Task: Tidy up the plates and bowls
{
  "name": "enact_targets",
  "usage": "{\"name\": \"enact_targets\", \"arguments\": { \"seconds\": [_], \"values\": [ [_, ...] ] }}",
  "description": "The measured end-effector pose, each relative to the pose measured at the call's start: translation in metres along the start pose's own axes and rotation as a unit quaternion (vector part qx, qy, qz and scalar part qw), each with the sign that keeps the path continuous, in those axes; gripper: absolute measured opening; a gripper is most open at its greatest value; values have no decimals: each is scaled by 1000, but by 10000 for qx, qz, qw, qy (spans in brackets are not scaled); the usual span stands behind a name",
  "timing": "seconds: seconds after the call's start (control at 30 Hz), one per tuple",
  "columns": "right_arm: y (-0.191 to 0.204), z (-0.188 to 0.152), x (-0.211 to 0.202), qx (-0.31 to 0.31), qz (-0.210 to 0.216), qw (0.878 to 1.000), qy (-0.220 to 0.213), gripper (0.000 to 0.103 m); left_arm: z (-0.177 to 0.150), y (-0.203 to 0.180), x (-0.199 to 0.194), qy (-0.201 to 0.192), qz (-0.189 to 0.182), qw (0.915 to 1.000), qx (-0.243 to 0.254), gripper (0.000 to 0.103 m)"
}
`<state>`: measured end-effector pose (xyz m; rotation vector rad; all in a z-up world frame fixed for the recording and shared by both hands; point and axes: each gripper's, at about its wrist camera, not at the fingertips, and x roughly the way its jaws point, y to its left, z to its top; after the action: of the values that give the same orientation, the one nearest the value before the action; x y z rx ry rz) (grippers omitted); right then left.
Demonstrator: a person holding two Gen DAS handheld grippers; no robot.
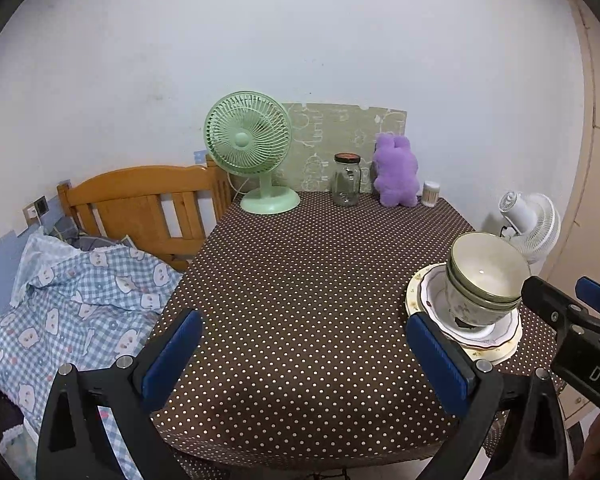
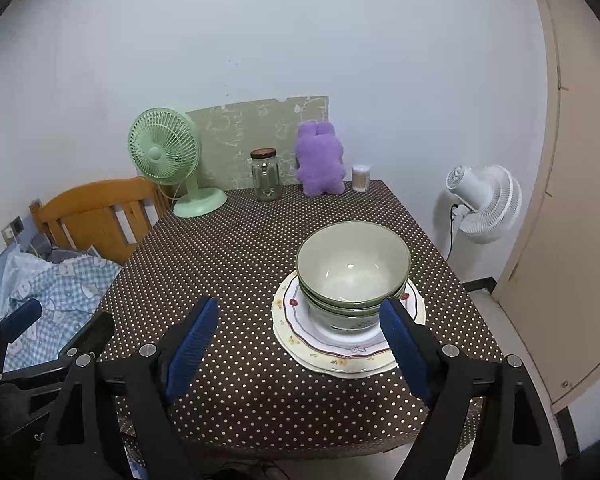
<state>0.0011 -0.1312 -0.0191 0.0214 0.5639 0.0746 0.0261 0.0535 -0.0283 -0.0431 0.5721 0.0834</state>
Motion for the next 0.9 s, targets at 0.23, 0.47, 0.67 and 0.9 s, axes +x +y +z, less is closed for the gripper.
{"name": "enact_targets", "arguments": {
  "seconds": [0.23, 0.47, 0.67, 0.9],
  "values": [
    [6, 1, 4, -96, 77, 9999, 47, 85, 2, 3, 2, -12, -3, 10000, -76, 103],
    [5, 1, 8, -53, 101, 9999, 99, 85, 2, 2, 3, -9, -25, 10000, -67, 103],
    [5, 2, 11, -60, 139, 9998, 140, 85, 2, 2, 3, 18, 2, 10000, -89, 103],
    [5, 2, 11, -76, 138, 9997, 175, 85, 3, 5, 4, 55, -22, 9999, -120, 103]
  ]
}}
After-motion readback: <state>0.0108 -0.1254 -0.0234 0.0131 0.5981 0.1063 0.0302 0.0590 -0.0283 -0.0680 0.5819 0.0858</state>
